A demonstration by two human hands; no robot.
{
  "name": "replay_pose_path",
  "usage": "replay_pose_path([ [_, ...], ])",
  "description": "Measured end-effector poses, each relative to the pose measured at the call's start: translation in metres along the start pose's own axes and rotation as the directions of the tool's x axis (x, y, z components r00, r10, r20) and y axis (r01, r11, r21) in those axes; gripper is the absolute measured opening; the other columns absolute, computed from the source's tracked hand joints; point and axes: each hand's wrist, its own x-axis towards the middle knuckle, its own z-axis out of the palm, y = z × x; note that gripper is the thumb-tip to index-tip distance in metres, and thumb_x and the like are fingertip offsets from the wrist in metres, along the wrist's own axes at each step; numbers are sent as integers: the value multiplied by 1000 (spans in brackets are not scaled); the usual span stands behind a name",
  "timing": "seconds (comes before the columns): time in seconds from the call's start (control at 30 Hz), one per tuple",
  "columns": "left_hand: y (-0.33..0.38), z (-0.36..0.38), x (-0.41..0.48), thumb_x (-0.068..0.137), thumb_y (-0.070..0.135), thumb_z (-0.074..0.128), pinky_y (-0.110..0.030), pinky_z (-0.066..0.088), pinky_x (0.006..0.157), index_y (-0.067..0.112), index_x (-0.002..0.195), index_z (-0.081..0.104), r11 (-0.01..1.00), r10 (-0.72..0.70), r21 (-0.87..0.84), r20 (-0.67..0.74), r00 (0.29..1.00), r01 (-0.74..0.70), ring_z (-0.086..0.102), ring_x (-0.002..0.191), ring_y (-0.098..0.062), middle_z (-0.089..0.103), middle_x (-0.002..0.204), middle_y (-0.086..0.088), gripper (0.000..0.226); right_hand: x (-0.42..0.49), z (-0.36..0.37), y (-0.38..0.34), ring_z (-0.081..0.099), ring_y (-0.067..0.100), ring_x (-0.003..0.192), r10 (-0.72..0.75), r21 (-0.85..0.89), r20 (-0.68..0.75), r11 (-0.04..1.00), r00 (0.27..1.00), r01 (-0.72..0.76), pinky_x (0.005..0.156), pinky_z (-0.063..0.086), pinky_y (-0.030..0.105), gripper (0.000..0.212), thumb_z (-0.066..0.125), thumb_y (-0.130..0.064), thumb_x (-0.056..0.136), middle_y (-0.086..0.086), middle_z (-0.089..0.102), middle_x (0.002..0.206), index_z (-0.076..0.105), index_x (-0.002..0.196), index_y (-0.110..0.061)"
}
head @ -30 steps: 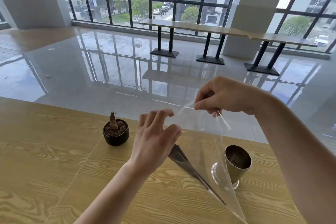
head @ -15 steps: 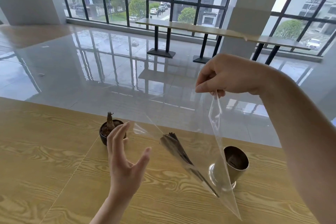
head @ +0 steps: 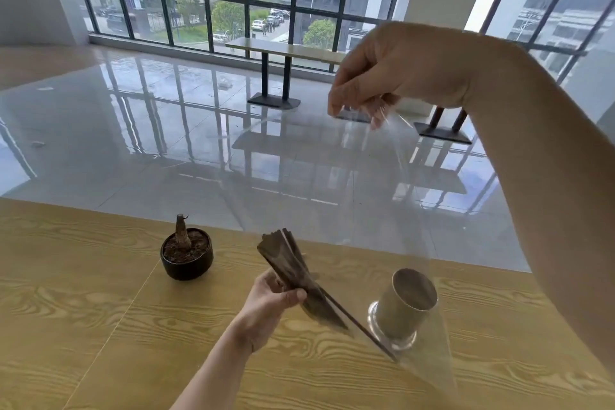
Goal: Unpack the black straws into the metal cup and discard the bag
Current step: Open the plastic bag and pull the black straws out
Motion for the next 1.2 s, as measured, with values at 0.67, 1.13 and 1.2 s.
replay_pose_path([
  [0.67,36,19,1,79,21,83,-48,57,83,17,98,71,857,127,-467,-214,968,-216,71,95,-32,72,95,-14,23,-146,86,134,57,36,131,49,618,-197,782,979,85,103,50,56,100,34,-91,77,17,61,140,55,142,-18],
  [1.13,46,42,0,69,25,91,-52,55,93,18,115,65,766,177,-597,-159,971,-238,67,112,-31,71,112,-12,54,-130,176,97,69,12,54,322,426,-551,902,770,-72,57,55,18,22,84,-21,73,-6,76,69,77,83,-38],
  [1.2,43,44,-2,68,24,92,-52,56,91,18,116,65,749,142,-631,-146,979,-203,69,109,-30,71,114,-12,55,-126,181,97,68,10,53,333,411,-555,907,763,-97,54,54,17,22,86,-18,73,-7,75,68,76,79,-36],
])
